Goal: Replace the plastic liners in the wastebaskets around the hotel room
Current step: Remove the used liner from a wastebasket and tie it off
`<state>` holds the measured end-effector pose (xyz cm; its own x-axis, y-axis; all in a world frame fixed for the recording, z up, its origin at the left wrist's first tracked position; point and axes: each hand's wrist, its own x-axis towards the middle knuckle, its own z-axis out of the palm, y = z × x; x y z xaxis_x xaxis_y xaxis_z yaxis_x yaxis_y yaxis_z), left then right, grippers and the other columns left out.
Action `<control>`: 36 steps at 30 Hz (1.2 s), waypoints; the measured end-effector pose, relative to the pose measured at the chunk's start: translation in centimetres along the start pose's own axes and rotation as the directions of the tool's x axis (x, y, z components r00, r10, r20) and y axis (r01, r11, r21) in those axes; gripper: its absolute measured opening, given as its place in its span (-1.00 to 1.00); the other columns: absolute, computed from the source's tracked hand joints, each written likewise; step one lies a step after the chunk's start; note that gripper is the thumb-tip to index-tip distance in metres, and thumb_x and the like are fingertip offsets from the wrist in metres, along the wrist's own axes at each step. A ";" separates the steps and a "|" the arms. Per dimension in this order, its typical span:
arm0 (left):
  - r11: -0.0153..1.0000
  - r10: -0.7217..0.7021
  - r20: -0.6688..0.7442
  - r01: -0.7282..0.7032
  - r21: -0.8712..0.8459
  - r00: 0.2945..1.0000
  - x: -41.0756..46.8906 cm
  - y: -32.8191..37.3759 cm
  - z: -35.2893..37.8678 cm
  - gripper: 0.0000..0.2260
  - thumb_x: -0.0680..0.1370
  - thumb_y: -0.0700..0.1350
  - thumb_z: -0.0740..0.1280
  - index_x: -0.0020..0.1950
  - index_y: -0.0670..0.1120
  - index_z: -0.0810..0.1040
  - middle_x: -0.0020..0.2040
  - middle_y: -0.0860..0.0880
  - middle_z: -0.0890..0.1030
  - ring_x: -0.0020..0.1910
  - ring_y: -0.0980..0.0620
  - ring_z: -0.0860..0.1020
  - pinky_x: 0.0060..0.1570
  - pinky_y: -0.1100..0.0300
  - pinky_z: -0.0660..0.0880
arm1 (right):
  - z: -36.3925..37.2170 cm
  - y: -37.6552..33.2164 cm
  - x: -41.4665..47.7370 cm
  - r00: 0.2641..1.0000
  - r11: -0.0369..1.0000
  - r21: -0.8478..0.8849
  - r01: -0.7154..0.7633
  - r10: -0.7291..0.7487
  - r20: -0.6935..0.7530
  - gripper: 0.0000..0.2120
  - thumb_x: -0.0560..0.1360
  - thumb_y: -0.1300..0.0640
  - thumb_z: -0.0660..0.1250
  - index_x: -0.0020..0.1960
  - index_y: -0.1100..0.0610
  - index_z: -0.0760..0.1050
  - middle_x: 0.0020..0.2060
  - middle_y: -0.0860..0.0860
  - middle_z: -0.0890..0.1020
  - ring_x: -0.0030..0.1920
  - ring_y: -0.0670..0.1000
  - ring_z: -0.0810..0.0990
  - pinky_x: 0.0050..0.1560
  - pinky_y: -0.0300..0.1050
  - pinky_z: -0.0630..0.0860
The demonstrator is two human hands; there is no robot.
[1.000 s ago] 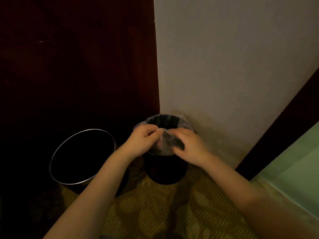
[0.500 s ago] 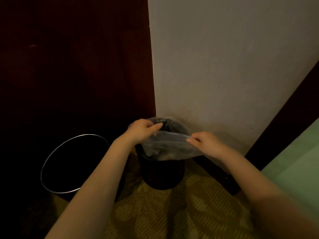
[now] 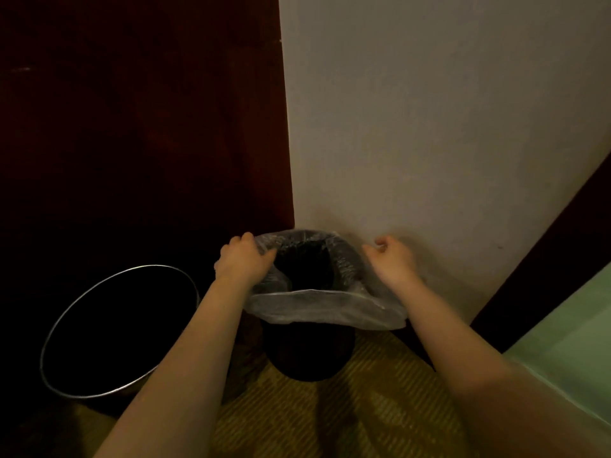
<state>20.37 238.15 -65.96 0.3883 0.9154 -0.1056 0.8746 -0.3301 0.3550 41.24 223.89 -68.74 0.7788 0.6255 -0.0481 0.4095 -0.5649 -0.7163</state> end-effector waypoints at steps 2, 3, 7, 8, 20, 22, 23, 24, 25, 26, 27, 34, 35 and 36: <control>0.997 -0.062 0.048 0.063 -0.033 0.997 -0.2 -1.0 1.4 -0.28 0.54 0.21 0.24 0.54 -0.12 0.05 0.49 -0.18 0.19 0.42 -0.24 0.23 0.34 -0.15 0.30 | 1.6 1.0 0.6 0.978 0.973 0.101 -0.205 0.202 0.046 -0.36 0.52 -0.18 0.31 0.43 0.22 0.36 0.32 0.19 0.50 0.31 0.22 0.47 0.26 0.03 0.42; 0.993 -0.108 0.070 0.111 -0.041 0.992 -0.3 -1.7 2.2 -0.22 0.53 0.23 0.25 0.55 -0.12 -0.02 0.52 -0.16 0.14 0.45 -0.23 0.19 0.36 -0.16 0.27 | 2.5 1.6 0.7 0.952 0.938 0.168 -0.303 0.290 0.101 -0.28 0.48 -0.24 0.33 0.42 0.25 0.37 0.34 0.21 0.48 0.31 0.23 0.47 0.29 0.05 0.43; 0.968 -0.247 0.175 0.250 0.004 0.953 -0.4 -4.3 4.1 -0.26 0.48 0.30 0.26 0.45 -0.17 0.20 0.35 -0.19 0.39 0.29 -0.23 0.40 0.22 -0.12 0.42 | 4.4 3.2 0.4 0.844 0.844 0.215 -0.492 0.402 0.355 -0.16 0.34 -0.37 0.38 0.34 0.26 0.47 0.28 0.19 0.54 0.21 0.22 0.55 0.25 0.10 0.49; 0.976 -0.216 0.176 0.218 0.012 0.960 -0.5 -4.6 4.2 -0.34 0.49 0.30 0.25 0.37 -0.17 0.31 0.23 -0.17 0.47 0.18 -0.19 0.47 0.12 -0.07 0.48 | 4.4 3.0 0.3 0.833 0.834 0.228 -0.503 0.398 0.385 -0.18 0.37 -0.33 0.40 0.37 0.26 0.44 0.30 0.18 0.53 0.22 0.22 0.54 0.25 0.08 0.48; 0.988 -0.042 -0.280 -0.002 -0.155 0.959 -2.0 -1.7 2.2 -0.79 0.58 -0.11 0.23 -0.25 -0.11 0.43 -0.35 -0.03 0.43 -0.38 0.00 0.43 -0.47 0.19 0.25 | 1.1 -2.9 -2.1 0.995 0.906 0.422 -0.032 0.067 -0.069 -0.85 0.56 0.19 0.31 -0.09 0.15 0.66 -0.11 0.14 0.68 -0.05 0.15 0.62 0.08 0.08 0.55; 0.899 -0.119 -0.239 0.002 -0.438 0.964 -1.8 -0.5 1.0 -0.81 0.54 -0.15 0.28 -0.28 -0.09 0.39 -0.35 -0.02 0.43 -0.37 0.01 0.42 -0.45 0.20 0.28 | 0.7 -3.6 -1.7 0.995 0.747 0.657 -0.096 0.048 0.090 -0.84 0.54 0.26 0.33 -0.20 0.13 0.56 -0.17 0.08 0.65 -0.08 0.07 0.62 0.11 0.06 0.55; 0.851 -0.137 -0.212 0.006 -0.526 0.968 -1.8 0.0 0.5 -0.79 0.53 -0.17 0.29 -0.29 -0.09 0.37 -0.36 -0.02 0.41 -0.39 0.03 0.40 -0.45 0.20 0.28 | 0.3 -3.9 -1.7 0.980 0.677 0.719 -0.156 0.015 0.199 -0.84 0.55 0.26 0.34 -0.20 0.12 0.51 -0.17 0.05 0.64 -0.09 0.04 0.63 0.07 0.00 0.55; 0.818 -0.137 -0.187 0.004 -0.575 0.973 -1.9 0.5 0.1 -0.77 0.52 -0.18 0.29 -0.31 -0.09 0.33 -0.36 -0.02 0.39 -0.40 0.05 0.36 -0.44 0.19 0.27 | -0.1 -4.0 -1.8 0.958 0.640 0.743 -0.197 -0.036 0.285 -0.85 0.55 0.27 0.34 -0.19 0.12 0.49 -0.16 0.06 0.64 -0.11 0.02 0.65 0.01 -0.05 0.55; 0.788 -0.126 -0.154 0.004 -0.615 0.980 -2.1 0.9 -0.1 -0.74 0.53 -0.20 0.29 -0.32 -0.09 0.31 -0.37 -0.02 0.37 -0.41 0.06 0.34 -0.43 0.19 0.27 | -0.3 -4.1 -1.9 0.938 0.643 0.737 -0.206 -0.086 0.337 -0.86 0.53 0.29 0.34 -0.17 0.13 0.47 -0.16 0.07 0.65 -0.16 0.01 0.67 -0.04 -0.08 0.56; 0.766 -0.111 -0.121 0.007 -0.643 0.986 -2.3 1.2 -0.3 -0.73 0.53 -0.21 0.29 -0.32 -0.08 0.29 -0.37 -0.02 0.36 -0.40 0.07 0.34 -0.43 0.20 0.27 | -0.6 -4.1 -2.1 0.923 0.675 0.713 -0.193 -0.121 0.365 -0.87 0.51 0.31 0.36 -0.15 0.15 0.47 -0.17 0.10 0.65 -0.22 0.01 0.66 -0.10 -0.10 0.57; 0.749 -0.100 -0.091 0.015 -0.663 0.991 -2.6 1.4 -0.3 -0.73 0.54 -0.22 0.28 -0.32 -0.08 0.29 -0.37 -0.02 0.36 -0.40 0.07 0.35 -0.43 0.22 0.29 | -0.9 -4.0 -2.3 0.911 0.734 0.660 -0.160 -0.148 0.386 -0.87 0.49 0.33 0.39 -0.14 0.16 0.48 -0.19 0.11 0.65 -0.28 0.00 0.64 -0.17 -0.12 0.57; 0.726 -0.014 0.110 0.086 -0.683 0.994 -3.2 1.6 -0.6 -0.68 0.49 -0.17 0.43 0.17 -0.10 0.40 -0.12 -0.10 0.56 -0.11 -0.08 0.59 -0.12 0.06 0.54 | -2.2 -2.5 -2.3 0.657 0.927 -0.244 0.286 -0.004 0.754 -0.81 0.42 0.05 0.51 -0.15 0.13 0.55 -0.30 0.04 0.56 -0.35 -0.03 0.49 -0.35 -0.19 0.43; 0.745 0.013 0.158 0.096 -0.661 0.987 -3.3 1.6 -0.9 -0.59 0.47 -0.18 0.44 0.26 -0.11 0.39 -0.05 -0.12 0.58 -0.05 -0.10 0.60 -0.05 0.03 0.54 | -2.3 -2.3 -2.4 0.637 0.900 -0.307 0.308 0.045 0.769 -0.77 0.43 -0.01 0.49 -0.18 0.14 0.54 -0.32 0.06 0.55 -0.35 -0.01 0.47 -0.32 -0.17 0.41; 0.789 0.048 0.184 0.076 -0.610 0.982 -3.4 1.5 -1.1 -0.57 0.47 -0.19 0.45 0.29 -0.12 0.42 -0.01 -0.12 0.59 -0.03 -0.09 0.60 -0.03 0.04 0.55 | -2.4 -2.3 -2.4 0.642 0.890 -0.336 0.310 0.064 0.764 -0.71 0.44 -0.07 0.47 -0.21 0.14 0.52 -0.34 0.07 0.54 -0.34 0.00 0.47 -0.28 -0.14 0.40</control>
<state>20.07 234.82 -64.05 0.4765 0.8407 -0.2572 0.5422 -0.0507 0.8387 39.55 222.44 -65.31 0.1639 0.7764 -0.6086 0.7650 -0.4895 -0.4186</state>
